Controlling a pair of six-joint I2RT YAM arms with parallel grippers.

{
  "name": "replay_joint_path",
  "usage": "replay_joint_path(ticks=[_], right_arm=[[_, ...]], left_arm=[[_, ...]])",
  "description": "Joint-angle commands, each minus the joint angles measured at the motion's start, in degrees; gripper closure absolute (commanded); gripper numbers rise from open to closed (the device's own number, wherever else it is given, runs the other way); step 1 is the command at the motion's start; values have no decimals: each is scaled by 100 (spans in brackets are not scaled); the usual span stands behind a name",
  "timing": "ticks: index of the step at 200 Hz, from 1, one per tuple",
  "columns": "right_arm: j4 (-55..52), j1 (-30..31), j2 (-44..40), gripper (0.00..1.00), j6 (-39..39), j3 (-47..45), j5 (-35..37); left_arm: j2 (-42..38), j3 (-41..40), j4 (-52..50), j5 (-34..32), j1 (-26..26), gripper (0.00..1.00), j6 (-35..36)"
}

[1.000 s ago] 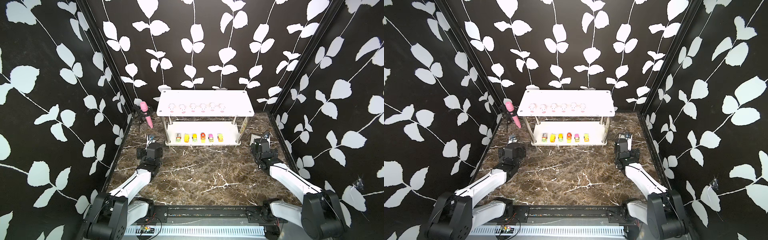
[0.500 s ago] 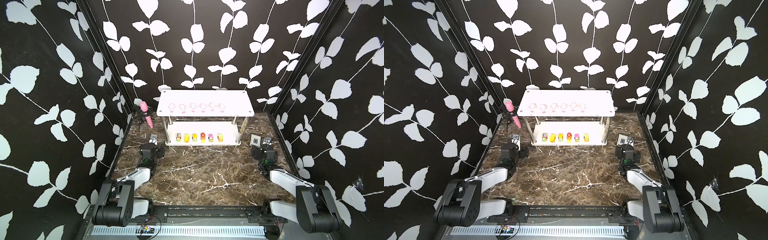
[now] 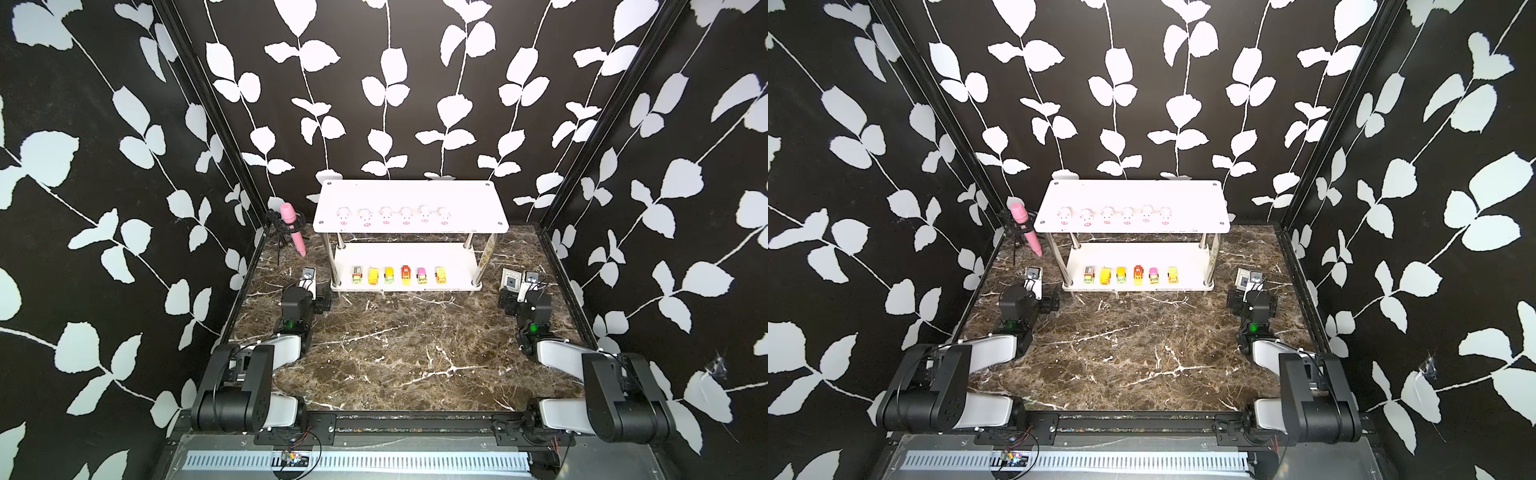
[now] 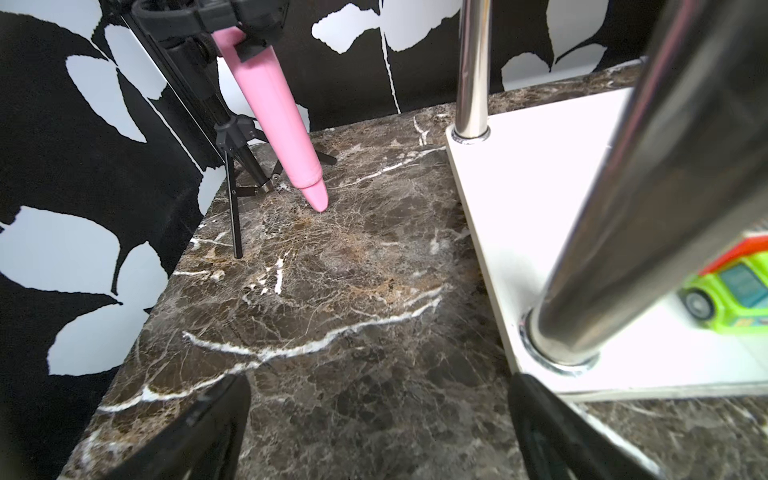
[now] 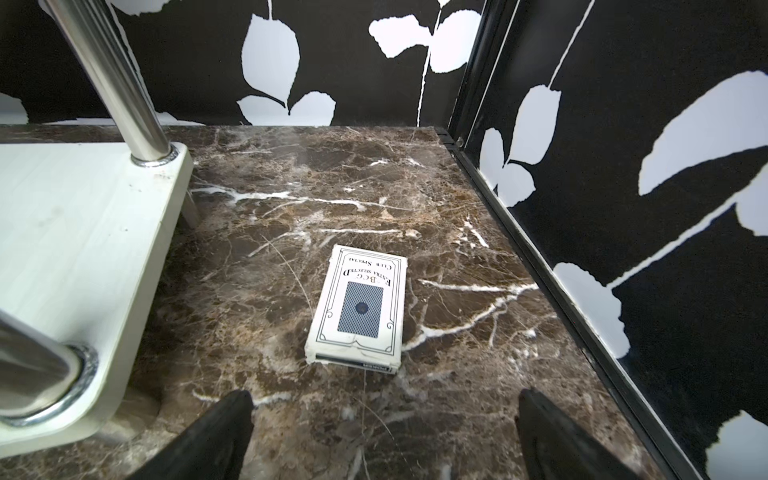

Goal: Organize plastic toys on shelves
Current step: Reset both arms

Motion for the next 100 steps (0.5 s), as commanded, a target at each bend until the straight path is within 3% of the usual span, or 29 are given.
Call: replay_joint_path(ticks=[1, 44, 54, 66, 100], right_arm=[[549, -37, 196, 0, -47, 18, -172], [1407, -39, 916, 0, -146, -103, -367], [1297, -39, 935, 1, -112, -39, -304], [923, -40, 914, 1, 14, 123, -52], [807, -22, 930, 0, 13, 213, 2]], left_arm=[[260, 143, 426, 256, 52, 1, -122], [787, 89, 938, 327, 60, 1, -85], [918, 135, 1059, 349, 59, 1, -75], [799, 327, 455, 195, 67, 1, -170], [816, 268, 607, 138, 67, 1, -173]])
